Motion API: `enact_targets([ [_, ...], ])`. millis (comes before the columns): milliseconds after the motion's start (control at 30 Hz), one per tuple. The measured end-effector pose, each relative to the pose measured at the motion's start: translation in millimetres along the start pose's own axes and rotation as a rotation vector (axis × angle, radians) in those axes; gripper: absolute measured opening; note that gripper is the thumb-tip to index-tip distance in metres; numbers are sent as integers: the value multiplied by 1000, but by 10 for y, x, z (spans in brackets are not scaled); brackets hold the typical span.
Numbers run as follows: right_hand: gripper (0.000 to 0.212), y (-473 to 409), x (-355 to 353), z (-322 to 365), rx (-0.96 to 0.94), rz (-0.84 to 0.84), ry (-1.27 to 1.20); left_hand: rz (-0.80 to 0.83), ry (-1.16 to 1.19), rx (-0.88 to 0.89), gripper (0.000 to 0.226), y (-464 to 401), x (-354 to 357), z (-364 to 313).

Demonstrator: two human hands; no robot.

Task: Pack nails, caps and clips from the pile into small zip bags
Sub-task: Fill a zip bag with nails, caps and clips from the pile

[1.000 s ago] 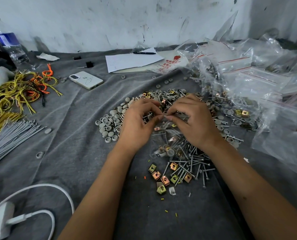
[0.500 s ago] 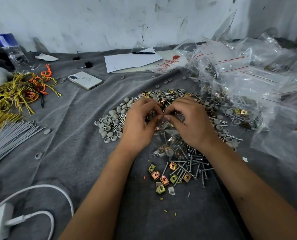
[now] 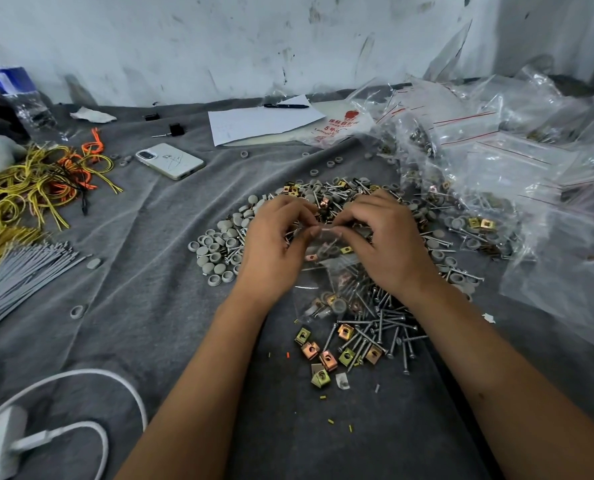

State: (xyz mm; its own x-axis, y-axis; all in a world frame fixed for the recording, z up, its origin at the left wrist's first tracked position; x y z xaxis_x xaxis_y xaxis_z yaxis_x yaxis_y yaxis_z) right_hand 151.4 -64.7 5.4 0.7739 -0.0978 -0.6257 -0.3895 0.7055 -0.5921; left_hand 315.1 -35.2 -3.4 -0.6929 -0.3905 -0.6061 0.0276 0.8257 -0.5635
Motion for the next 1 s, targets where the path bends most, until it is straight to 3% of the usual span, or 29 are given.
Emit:
enact_targets([
  [1000, 5, 7, -36, -11, 10, -10, -59, -53, 234, -183, 5, 20, -40, 95],
])
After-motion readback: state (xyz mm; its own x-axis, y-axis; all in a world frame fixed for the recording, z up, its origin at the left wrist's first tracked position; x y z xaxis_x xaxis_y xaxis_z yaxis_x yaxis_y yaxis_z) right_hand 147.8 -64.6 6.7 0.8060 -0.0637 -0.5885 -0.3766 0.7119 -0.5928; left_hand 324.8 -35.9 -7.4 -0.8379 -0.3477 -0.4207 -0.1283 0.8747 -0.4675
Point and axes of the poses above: each hand's wrist, its own y-axis away from the middle knuckle, its own x-axis out of the palm, z = x × y, the point moved 5 cm from there along -y, towards the middle knuckle, and after that the axes turned 6 degrees about -y, right-handed, at the moved point
